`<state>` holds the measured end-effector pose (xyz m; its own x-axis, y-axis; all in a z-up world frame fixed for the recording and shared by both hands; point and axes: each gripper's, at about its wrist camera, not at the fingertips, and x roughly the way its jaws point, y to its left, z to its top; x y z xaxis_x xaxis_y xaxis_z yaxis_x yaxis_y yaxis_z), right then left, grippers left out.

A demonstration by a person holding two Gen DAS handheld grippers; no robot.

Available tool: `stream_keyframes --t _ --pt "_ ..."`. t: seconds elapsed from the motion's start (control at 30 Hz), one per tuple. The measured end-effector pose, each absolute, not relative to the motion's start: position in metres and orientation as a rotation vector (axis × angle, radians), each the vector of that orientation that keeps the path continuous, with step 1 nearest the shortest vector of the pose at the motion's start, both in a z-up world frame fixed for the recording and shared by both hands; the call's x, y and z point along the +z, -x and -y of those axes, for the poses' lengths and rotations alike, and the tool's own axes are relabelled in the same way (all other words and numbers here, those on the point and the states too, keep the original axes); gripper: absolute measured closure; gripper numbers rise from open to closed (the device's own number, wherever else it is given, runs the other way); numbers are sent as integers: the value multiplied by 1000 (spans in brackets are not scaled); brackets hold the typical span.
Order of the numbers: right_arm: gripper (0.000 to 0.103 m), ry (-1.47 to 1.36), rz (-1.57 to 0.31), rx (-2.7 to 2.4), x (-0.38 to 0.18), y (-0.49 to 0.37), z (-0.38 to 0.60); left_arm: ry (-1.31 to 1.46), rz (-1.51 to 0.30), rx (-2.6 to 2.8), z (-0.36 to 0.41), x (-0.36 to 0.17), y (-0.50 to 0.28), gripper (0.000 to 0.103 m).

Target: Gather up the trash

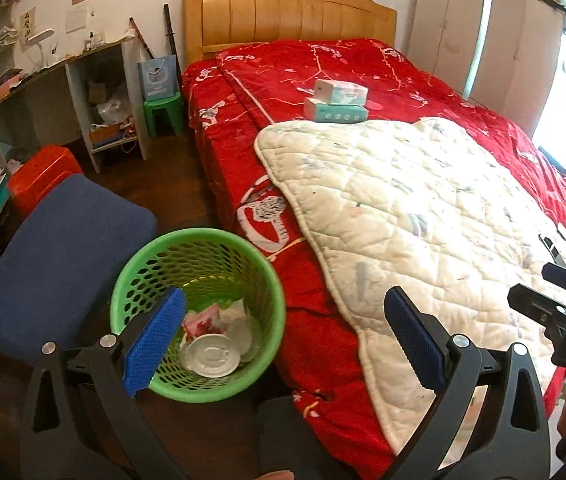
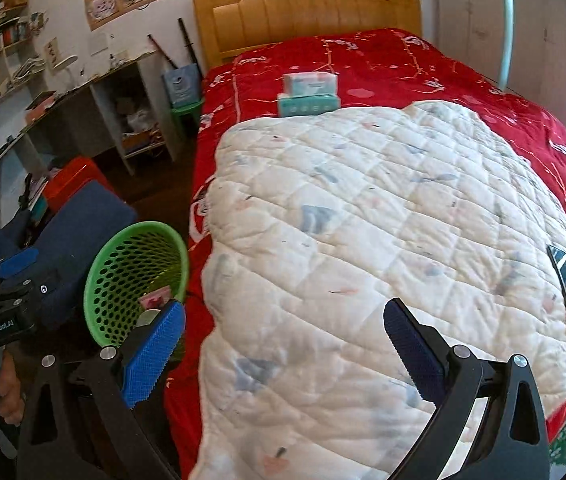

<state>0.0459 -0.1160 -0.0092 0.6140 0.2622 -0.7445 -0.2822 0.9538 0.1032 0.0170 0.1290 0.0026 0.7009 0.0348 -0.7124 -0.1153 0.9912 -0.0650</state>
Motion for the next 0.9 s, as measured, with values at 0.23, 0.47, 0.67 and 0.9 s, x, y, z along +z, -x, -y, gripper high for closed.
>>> stream_keyframes --t 0.23,0.47,0.67,0.9 --pt "7 -3 -843 266 -6 -38 138 76 -789 55 -106 3 -20 5" --pt "7 -23 -832 236 0 -35 151 65 -786 43 -97 7 -20 5" --pt "7 -28 -825 223 2 -31 156 65 -791 31 -92 7 -21 5" --pt "7 -34 -824 210 1 -27 159 59 -791 23 -88 8 -19 5"
